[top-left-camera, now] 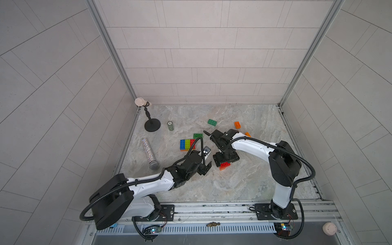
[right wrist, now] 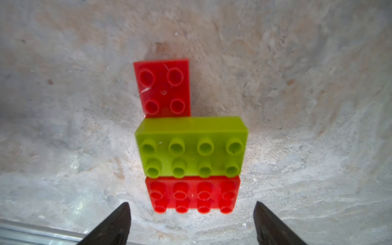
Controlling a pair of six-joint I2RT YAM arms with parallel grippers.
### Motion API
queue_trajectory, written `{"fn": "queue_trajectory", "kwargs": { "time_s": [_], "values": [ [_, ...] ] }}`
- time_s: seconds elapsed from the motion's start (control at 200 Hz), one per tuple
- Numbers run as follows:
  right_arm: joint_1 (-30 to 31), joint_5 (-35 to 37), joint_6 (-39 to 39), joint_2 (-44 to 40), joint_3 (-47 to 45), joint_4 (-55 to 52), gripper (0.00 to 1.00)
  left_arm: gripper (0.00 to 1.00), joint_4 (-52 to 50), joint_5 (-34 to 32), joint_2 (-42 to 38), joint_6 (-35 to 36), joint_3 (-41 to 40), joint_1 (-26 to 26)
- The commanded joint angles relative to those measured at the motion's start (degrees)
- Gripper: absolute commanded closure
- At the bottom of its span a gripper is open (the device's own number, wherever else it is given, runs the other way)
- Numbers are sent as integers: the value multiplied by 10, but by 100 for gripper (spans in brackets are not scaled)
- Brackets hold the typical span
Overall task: Assemble a rectangle with lego
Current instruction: Assemble the lego brick with the lego brick, then pick up the lego brick from the center of the board.
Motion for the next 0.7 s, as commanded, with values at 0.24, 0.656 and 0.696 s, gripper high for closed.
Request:
{"fn": "queue_trajectory", "kwargs": {
  "time_s": [0.24, 0.656, 0.696],
  "values": [
    [-184, 9, -52, -92, -2, 27, 23, 9, -105, -36, 41, -6, 128, 14],
    [-273, 175, -109, 76, 135, 51, 30, 0, -126, 0, 100, -36, 228, 83],
    [-278, 170, -109, 92, 146, 51, 30, 0, -130, 14, 109, -31, 237, 83]
  ]
}}
